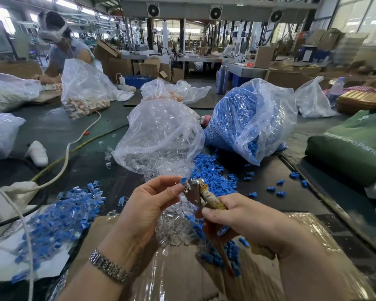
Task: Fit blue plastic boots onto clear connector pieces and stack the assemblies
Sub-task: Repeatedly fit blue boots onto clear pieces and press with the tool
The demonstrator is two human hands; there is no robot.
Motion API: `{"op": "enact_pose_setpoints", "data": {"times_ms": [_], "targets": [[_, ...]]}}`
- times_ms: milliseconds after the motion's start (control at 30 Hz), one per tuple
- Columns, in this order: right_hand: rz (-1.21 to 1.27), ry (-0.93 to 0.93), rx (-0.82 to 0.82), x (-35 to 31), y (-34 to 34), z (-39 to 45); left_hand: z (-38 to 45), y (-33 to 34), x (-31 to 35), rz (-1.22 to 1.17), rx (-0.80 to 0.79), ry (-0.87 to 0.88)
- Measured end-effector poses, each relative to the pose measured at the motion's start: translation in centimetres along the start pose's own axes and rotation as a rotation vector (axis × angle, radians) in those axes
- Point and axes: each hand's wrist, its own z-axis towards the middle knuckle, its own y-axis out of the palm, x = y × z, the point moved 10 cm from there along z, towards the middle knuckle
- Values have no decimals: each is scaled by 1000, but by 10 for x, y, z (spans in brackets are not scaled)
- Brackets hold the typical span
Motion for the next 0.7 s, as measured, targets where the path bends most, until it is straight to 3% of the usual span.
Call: {"op": "enact_pose_setpoints", "data": {"times_ms": [700], "targets": [[-45,-52,17,2,3,6,3,1,-3,123,23,25]]}}
